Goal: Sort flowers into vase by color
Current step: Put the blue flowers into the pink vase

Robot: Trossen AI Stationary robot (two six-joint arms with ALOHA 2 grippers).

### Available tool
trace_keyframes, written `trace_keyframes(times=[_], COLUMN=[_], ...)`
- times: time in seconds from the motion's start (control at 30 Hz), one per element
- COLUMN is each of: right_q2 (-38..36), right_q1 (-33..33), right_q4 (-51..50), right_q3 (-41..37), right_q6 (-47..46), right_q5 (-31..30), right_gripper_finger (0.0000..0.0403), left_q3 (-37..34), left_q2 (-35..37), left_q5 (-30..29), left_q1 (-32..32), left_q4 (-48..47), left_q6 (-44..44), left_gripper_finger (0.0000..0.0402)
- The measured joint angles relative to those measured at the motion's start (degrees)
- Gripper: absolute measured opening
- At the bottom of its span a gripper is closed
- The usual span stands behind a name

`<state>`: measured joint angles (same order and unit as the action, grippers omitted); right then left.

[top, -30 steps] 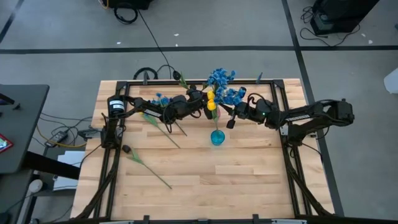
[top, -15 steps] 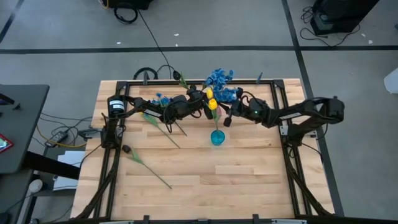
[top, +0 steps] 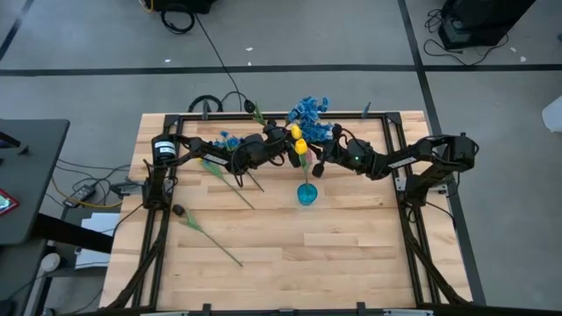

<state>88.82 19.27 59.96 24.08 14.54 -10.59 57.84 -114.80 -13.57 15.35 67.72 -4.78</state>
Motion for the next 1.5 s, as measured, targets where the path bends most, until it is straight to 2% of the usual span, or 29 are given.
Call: trace_keyframes(times=[0.17, 0.37, 0.57, 0.73, 0.87, 0.97, 1.13, 1.5], right_q2=[-0.02, -0.98, -6.19, -10.41, -12.84, -14.1, -17.02, -20.31], right_q1=[0.0, 0.0, 0.04, 0.0, -0.14, -0.5, -1.36, -1.29], right_q4=[-0.69, -3.26, -10.01, -15.89, -19.5, -21.83, -27.18, -30.04], right_q3=[-0.02, -0.17, -0.24, -0.24, -0.24, -0.24, -0.24, -0.22], right_q6=[-0.01, -1.97, -3.47, -3.76, -3.88, -3.54, -1.06, -0.47], right_q5=[-0.06, -0.51, -0.96, -0.81, -0.72, -0.09, -0.11, 1.31], right_gripper_finger=[0.0053, 0.0127, 0.0175, 0.0185, 0.0185, 0.0186, 0.0186, 0.0204], left_q3=[0.0, 0.02, 0.02, 0.02, 0.02, 0.02, 0.02, 0.02], left_q2=[0.0, 0.0, 0.0, 0.0, 0.0, 0.0, 0.0, 0.0], left_q5=[0.07, 0.16, 0.33, 1.55, 5.63, 10.12, 14.4, 14.5], left_q1=[0.0, 0.0, -0.09, -0.57, -0.28, 0.25, 0.44, 0.44], left_q4=[-0.27, -2.71, -5.23, -4.96, -4.67, -4.29, -4.34, -4.5], left_q6=[0.05, 0.05, 2.27, 5.98, 6.28, 6.94, 7.74, 7.91], left_gripper_finger=[0.0056, 0.006, 0.0099, 0.0142, 0.0161, 0.0163, 0.0162, 0.0162])
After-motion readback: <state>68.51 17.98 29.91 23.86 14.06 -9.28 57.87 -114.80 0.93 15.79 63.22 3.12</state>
